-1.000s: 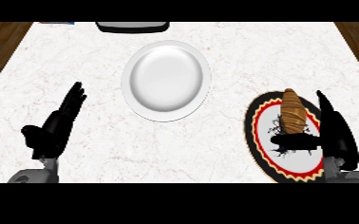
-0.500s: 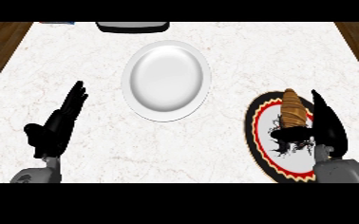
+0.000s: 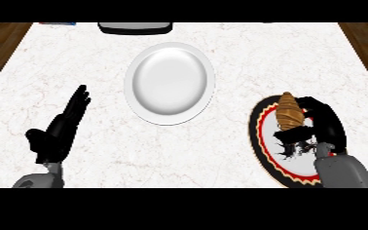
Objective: Pick the croissant from the plate and place it in the plate
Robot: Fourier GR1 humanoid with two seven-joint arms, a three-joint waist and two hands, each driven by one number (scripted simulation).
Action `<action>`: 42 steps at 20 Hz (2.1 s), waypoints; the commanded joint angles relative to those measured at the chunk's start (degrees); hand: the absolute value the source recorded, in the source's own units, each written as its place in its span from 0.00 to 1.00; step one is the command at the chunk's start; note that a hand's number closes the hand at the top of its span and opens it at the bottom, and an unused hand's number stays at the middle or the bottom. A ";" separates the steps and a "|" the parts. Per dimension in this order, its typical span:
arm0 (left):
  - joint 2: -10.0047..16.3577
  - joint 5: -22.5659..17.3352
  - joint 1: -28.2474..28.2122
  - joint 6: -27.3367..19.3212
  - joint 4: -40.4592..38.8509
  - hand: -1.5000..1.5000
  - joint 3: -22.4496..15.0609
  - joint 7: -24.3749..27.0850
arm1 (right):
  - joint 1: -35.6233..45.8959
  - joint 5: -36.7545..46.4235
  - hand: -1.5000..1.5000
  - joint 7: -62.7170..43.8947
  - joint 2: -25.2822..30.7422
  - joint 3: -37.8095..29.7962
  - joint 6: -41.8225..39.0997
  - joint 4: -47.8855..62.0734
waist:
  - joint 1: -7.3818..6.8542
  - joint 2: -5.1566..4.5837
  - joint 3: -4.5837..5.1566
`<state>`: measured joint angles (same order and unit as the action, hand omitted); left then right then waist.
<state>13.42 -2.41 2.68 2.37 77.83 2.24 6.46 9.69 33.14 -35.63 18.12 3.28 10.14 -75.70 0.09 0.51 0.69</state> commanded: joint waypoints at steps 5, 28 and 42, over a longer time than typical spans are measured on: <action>0.24 1.19 -0.94 1.06 1.70 0.50 0.70 -0.12 | 3.25 6.54 1.00 4.41 -1.83 0.12 4.58 4.51 | -0.39 -0.53 -0.70; -1.37 1.59 -0.45 0.24 0.40 0.50 0.34 -1.25 | -26.36 78.52 1.00 -38.48 -17.96 50.99 -6.74 -49.46 | 0.73 -0.08 -0.54; -0.59 1.18 2.11 1.69 -1.00 0.50 0.82 -0.73 | -10.85 71.26 1.00 -35.98 -17.59 45.84 -11.68 -46.65 | -1.68 -1.12 -0.56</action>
<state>12.84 -1.16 3.88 3.54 77.26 3.40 6.41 -6.87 109.86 -63.84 10.81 48.88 3.10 -119.03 -0.95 -0.25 0.15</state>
